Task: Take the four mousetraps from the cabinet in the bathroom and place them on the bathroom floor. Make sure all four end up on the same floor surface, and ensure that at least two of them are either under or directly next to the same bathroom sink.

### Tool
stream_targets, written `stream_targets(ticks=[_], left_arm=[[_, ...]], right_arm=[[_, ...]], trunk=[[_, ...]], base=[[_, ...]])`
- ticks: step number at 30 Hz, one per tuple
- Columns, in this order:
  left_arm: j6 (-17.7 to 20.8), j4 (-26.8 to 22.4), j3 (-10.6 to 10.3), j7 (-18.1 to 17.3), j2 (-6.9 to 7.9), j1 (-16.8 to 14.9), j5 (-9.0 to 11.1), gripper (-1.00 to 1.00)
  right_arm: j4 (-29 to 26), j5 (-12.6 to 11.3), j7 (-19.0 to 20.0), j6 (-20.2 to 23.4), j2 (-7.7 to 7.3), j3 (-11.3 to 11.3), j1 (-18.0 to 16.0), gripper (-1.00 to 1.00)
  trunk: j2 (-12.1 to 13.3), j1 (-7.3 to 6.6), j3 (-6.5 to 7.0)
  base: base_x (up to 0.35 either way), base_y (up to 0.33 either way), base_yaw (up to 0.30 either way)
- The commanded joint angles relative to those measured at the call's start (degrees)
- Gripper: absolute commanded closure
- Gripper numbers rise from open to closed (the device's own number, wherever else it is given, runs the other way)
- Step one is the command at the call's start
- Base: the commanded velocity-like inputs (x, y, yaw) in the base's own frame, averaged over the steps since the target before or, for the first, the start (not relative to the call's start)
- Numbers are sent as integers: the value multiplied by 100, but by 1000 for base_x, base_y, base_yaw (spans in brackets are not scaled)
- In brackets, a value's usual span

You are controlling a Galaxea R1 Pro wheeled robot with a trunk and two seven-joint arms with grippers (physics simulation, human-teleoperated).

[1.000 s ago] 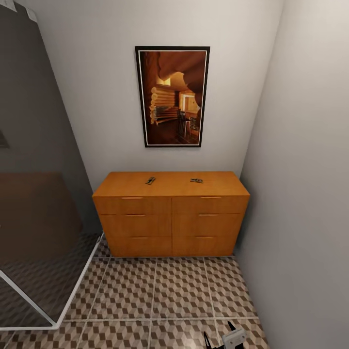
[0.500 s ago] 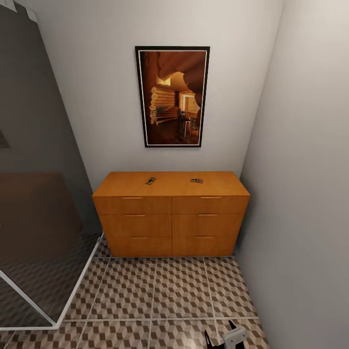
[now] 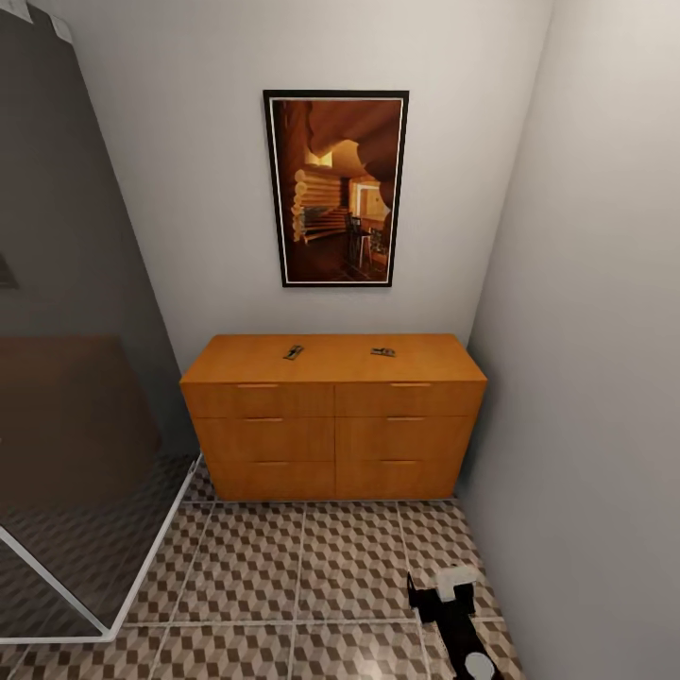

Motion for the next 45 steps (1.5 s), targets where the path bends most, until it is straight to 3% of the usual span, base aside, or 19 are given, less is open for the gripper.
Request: stream_targets(ticks=[1, 6, 10, 29, 38, 45], left_arm=[[-21, 19, -50, 5, -3, -10, 44, -100], [-10, 19, -51, 5, -3, -8, 44, -100], [-8, 19, -51, 5, -3, -9, 44, -100], [-1, 19, -49, 5, -3, -10, 44, -100], [2, 19, -47, 5, -3, -9, 44, -100], [44, 19, -47, 5, -3, -8, 47, -100]], right_arm=[[-353, -117, -54, 330, -5, 16, -6, -100], [-1317, -379, -68, 1093, -14, 16, -4, -100], [-2052, -439, -72, 1727, -23, 16, -4, -100], [-5172, -449, -127, 4467, -28, 16, -44, -100], [-5745, -448, -535, 5467, -33, 16, -792, -100], [-5800, -442, -628, 6440, -34, 16, -1810, -100]], trunk=[[-12, 3, -12], [-12, 3, -12], [-12, 3, -12], [-12, 3, -12], [-12, 3, -12], [-12, 3, -12]], base=[[0, 0, 0], [0, 0, 0], [0, 0, 0], [0, 0, 0], [0, 0, 0], [0, 0, 0]])
